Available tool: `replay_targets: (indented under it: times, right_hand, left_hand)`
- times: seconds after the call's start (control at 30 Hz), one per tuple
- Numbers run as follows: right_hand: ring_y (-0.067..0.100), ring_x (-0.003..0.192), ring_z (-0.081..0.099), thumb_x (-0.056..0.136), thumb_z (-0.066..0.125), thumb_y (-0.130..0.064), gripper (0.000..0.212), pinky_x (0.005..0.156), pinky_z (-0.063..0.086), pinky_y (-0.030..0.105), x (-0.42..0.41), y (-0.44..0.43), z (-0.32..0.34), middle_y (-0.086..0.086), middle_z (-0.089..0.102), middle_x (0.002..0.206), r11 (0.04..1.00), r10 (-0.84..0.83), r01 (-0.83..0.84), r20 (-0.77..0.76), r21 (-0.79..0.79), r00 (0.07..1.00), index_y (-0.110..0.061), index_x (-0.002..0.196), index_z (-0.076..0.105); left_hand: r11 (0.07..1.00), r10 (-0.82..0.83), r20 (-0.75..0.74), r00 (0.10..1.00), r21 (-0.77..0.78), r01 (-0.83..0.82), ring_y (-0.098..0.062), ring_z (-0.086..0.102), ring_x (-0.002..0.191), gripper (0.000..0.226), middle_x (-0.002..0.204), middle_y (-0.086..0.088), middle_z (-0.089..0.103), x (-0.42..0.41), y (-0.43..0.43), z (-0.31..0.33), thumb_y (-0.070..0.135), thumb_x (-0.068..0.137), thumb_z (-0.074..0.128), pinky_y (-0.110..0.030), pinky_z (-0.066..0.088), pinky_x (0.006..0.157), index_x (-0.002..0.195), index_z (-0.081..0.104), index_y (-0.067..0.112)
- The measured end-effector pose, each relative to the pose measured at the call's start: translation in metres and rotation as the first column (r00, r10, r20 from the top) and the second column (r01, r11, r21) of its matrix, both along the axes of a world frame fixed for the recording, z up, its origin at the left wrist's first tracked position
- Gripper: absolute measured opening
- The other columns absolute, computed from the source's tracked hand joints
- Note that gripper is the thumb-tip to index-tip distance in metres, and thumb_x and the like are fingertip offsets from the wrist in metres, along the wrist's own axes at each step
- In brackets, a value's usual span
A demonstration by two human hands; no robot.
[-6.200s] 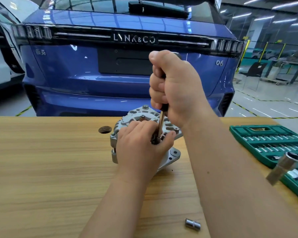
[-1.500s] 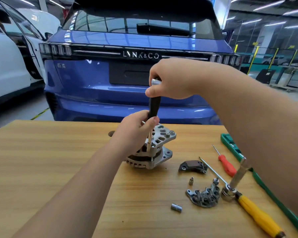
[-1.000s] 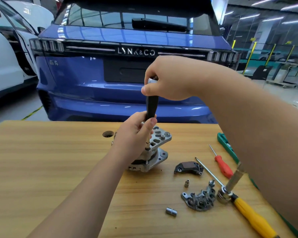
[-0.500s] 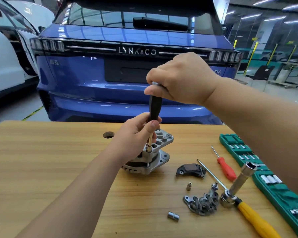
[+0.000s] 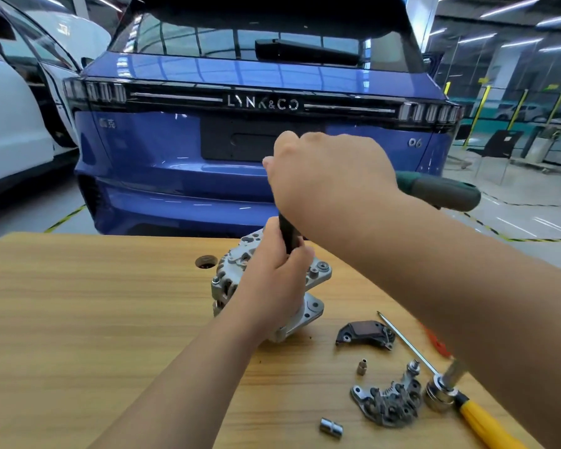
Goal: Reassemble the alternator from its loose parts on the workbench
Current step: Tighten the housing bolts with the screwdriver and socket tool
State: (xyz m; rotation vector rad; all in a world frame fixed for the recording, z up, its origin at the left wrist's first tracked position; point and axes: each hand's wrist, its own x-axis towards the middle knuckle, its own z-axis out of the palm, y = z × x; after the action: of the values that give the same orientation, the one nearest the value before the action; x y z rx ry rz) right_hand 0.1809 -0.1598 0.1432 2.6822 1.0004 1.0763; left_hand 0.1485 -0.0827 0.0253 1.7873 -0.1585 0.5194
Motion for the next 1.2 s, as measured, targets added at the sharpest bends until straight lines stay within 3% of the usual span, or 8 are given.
replay_targets:
  times: [0.2,0.37,0.57,0.7,0.8,0.93,1.07,1.2]
  right_hand:
    - [0.024,0.046,0.036,0.1,0.037,-0.043,0.044,0.046,0.018,0.027,-0.007,0.003,0.002,-0.004,0.034,0.059,0.959,0.281,-0.268,0.168,-0.094,0.945,-0.016,0.066,0.03]
    - [0.022,0.059,0.047,0.09,0.04,-0.057,0.05,0.051,0.036,0.034,0.014,-0.012,0.006,-0.007,0.05,0.063,0.849,0.528,-0.526,0.066,-0.038,0.847,-0.015,0.071,0.057]
    - [0.025,0.055,0.044,0.098,0.037,-0.045,0.04,0.049,0.024,0.028,0.015,-0.012,0.006,-0.005,0.042,0.06,0.936,0.348,-0.347,0.021,-0.053,0.937,-0.019,0.068,0.044]
    - [0.02,0.051,0.037,0.098,0.039,-0.035,0.039,0.048,0.02,0.026,0.013,-0.002,0.004,-0.002,0.037,0.063,0.983,0.185,-0.185,0.02,-0.001,0.983,-0.021,0.062,0.032]
    - [0.022,0.054,0.041,0.097,0.039,-0.048,0.041,0.049,0.023,0.028,0.016,-0.005,0.002,-0.005,0.04,0.063,0.957,0.29,-0.29,0.022,-0.015,0.957,-0.021,0.066,0.038]
    - [0.022,0.062,0.047,0.093,0.045,-0.045,0.04,0.053,0.039,0.038,0.023,-0.017,0.004,-0.006,0.048,0.065,0.828,0.56,-0.559,-0.049,0.039,0.827,-0.012,0.072,0.056]
    - [0.02,0.058,0.041,0.091,0.047,-0.042,0.031,0.051,0.036,0.033,0.02,-0.012,0.007,-0.008,0.043,0.06,0.8,0.599,-0.599,-0.034,-0.009,0.8,-0.021,0.068,0.045]
    - [0.023,0.063,0.043,0.094,0.046,-0.042,0.03,0.055,0.037,0.031,0.019,-0.004,0.012,-0.004,0.045,0.058,0.859,0.497,-0.507,-0.122,-0.068,0.859,-0.022,0.071,0.045]
  left_hand:
    - [0.976,0.02,-0.037,0.999,-0.214,-0.028,-0.027,0.02,0.053,0.038,0.05,-0.003,0.027,0.004,-0.002,0.012,0.047,0.061,0.051,-0.031,0.022,0.05,0.052,0.028,0.019]
    - [0.991,-0.051,-0.151,0.987,-0.132,0.031,-0.016,0.028,0.041,0.04,0.044,0.001,0.034,0.016,0.002,0.02,0.035,0.076,0.055,-0.023,0.03,0.043,0.04,0.039,0.024]
    - [0.979,-0.124,-0.165,0.978,-0.179,0.094,-0.018,0.026,0.045,0.037,0.049,0.0,0.031,0.016,0.004,0.022,0.017,0.083,0.053,-0.029,0.029,0.048,0.05,0.036,0.02]
    - [0.954,0.256,0.016,0.967,-0.166,-0.25,-0.004,0.03,0.039,0.029,0.043,0.011,0.036,0.011,-0.016,0.022,0.009,0.086,0.05,-0.015,0.026,0.039,0.064,0.035,0.018]
    - [0.894,0.436,0.034,0.899,-0.126,-0.429,-0.007,0.034,0.036,0.03,0.036,0.01,0.036,0.015,-0.023,0.03,-0.002,0.081,0.043,-0.012,0.019,0.034,0.061,0.035,0.018]
    - [0.968,0.228,-0.059,0.972,-0.095,-0.233,-0.01,0.022,0.039,0.035,0.038,0.009,0.027,0.019,-0.011,0.038,0.018,0.074,0.051,-0.022,0.022,0.038,0.041,0.038,0.023]
    - [0.94,0.067,-0.088,0.994,0.339,-0.033,0.005,0.055,0.081,0.035,0.09,0.025,0.061,0.0,0.029,0.007,0.065,0.06,0.066,-0.023,0.05,0.073,0.089,0.054,0.05]
    - [0.659,0.265,0.148,0.953,0.693,-0.291,0.0,0.034,0.121,0.063,0.128,0.025,0.046,-0.003,0.044,-0.046,0.072,0.065,0.06,-0.031,0.024,0.107,0.115,0.061,0.035]
